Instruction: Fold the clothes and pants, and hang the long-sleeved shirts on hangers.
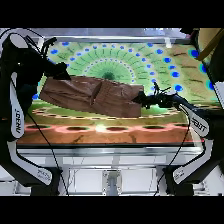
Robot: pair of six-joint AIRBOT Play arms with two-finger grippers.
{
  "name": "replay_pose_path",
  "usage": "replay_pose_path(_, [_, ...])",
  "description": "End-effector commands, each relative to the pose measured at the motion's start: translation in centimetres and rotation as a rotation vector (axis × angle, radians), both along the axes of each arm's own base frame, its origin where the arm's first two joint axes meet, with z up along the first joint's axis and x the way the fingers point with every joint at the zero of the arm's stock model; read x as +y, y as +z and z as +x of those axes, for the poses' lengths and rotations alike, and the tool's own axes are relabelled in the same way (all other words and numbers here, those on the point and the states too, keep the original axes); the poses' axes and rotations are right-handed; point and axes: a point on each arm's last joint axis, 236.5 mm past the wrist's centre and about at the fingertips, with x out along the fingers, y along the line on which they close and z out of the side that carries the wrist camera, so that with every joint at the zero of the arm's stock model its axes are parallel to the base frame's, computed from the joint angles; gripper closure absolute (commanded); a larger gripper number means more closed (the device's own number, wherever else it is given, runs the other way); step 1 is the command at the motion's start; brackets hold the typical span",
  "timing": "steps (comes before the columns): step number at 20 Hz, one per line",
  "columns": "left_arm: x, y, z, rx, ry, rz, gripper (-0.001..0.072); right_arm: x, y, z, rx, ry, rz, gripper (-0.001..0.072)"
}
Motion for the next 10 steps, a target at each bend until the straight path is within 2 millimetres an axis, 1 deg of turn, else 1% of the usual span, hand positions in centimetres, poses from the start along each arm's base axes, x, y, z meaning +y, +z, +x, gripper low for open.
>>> replay_pose_path(1, [0.1, 0.0, 0.0, 0.000, 0.000, 0.000, 0.0697, 2.2, 3.3, -1.5, -0.020, 0.139, 0.067, 0.0669])
replay_pose_path(2, [0.0, 0.0, 0.0, 0.001, -0.001, 0.000, 0.0697, 1.9, 4.7, -1.9, -0.036, 0.180, 0.067, 0.0669])
replay_pose_path(3, [-0.2, 0.0, -0.1, 0.002, -0.006, 0.000, 0.0697, 1.2, 6.0, -2.6, -0.039, 0.205, 0.059, 0.0670])
replay_pose_path(5, [-1.2, 0.0, -0.9, 0.019, -0.039, 0.003, 0.0698, -1.4, 7.9, -4.4, -0.012, 0.230, -0.011, 0.0670])
replay_pose_path(7, [-2.7, 0.2, -1.7, 0.025, -0.080, 0.005, 0.0698, -5.6, 9.6, -6.6, 0.020, 0.238, -0.120, 0.0671])
replay_pose_path(10, [-6.0, 1.1, -3.1, 0.003, -0.158, 0.015, 0.0698, -11.7, 13.5, -10.7, 0.045, 0.232, -0.207, 0.0672])
